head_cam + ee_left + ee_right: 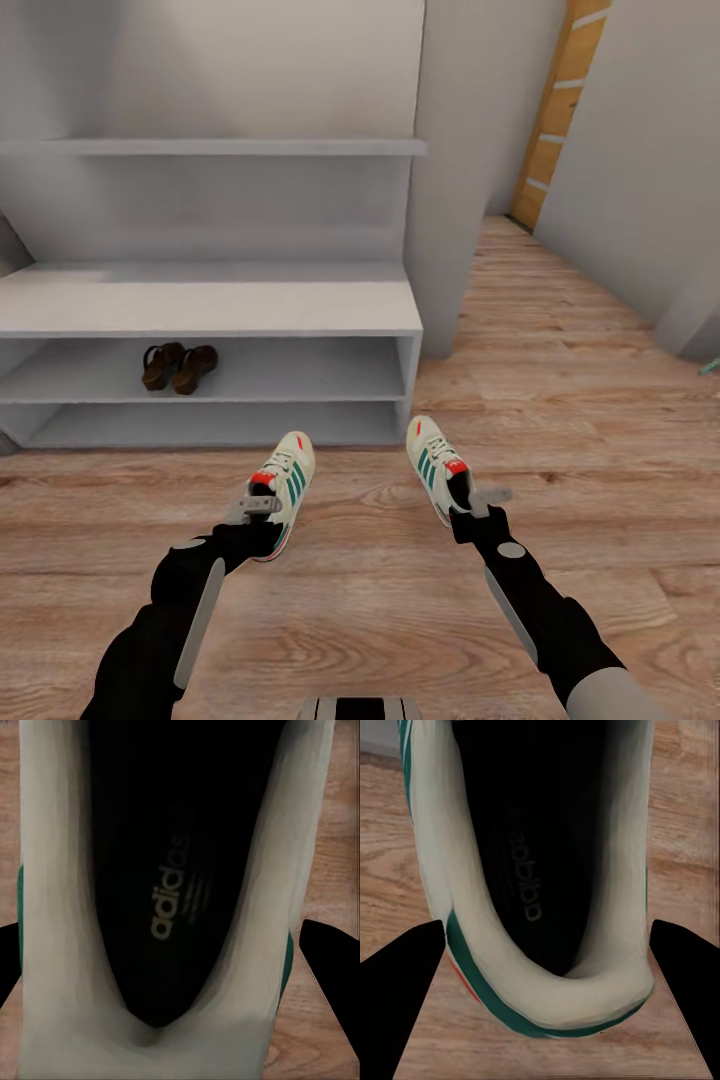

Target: Pick up the two gym shoes and the two sandals from the corridor floor and place them onto the hallstand (shoe rack) in the corridor, making sure they are on the rack and not on the floor. Arrange them so the two gym shoes are next to each other and the two sandals are next to each other.

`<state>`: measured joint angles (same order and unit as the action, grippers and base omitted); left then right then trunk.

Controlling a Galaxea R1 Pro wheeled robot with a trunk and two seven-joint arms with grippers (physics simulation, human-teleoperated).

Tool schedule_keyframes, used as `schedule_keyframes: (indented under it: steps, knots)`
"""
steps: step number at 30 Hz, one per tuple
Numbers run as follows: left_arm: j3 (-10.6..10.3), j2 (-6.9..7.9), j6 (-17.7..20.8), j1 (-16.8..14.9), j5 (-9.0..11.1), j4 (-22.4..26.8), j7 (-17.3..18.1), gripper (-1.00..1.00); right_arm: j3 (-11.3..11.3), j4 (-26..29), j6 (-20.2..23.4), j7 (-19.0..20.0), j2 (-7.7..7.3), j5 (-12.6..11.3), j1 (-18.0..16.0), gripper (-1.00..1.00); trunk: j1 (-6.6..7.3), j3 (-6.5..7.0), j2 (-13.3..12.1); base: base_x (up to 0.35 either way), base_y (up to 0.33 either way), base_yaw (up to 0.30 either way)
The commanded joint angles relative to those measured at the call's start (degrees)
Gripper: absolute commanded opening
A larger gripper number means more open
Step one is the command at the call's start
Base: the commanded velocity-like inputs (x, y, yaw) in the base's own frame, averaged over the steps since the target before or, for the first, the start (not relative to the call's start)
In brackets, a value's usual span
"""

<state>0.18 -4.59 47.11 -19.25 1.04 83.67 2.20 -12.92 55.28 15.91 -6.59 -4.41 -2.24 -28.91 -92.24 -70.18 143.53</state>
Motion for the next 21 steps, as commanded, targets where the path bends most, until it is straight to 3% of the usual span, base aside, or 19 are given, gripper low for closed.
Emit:
schedule_keyframes:
  steps: [1, 11, 21]
  knots:
    - [0.00, 0.01, 0.00, 0.00, 0.02, 0.00, 0.00, -1.00, 0.00, 0.01, 0.00, 0.00, 0.00, 0.04, 0.00, -1.00, 0.00, 0.07, 0.00, 0.000, 0.000, -0.216]
    - [0.00, -0.01, 0.00, 0.00, 0.02, 0.00, 0.00, -1.00, 0.00, 0.05, 0.00, 0.00, 0.00, 0.04, 0.00, -1.00, 0.00, 0.69, 0.00, 0.000, 0.000, -0.213]
    - [0.00, -0.05, 0.00, 0.00, 0.02, 0.00, 0.00, -1.00, 0.00, 0.07, 0.00, 0.00, -0.02, 0.06, 0.00, -1.00, 0.00, 0.81, 0.00, 0.000, 0.000, -0.038]
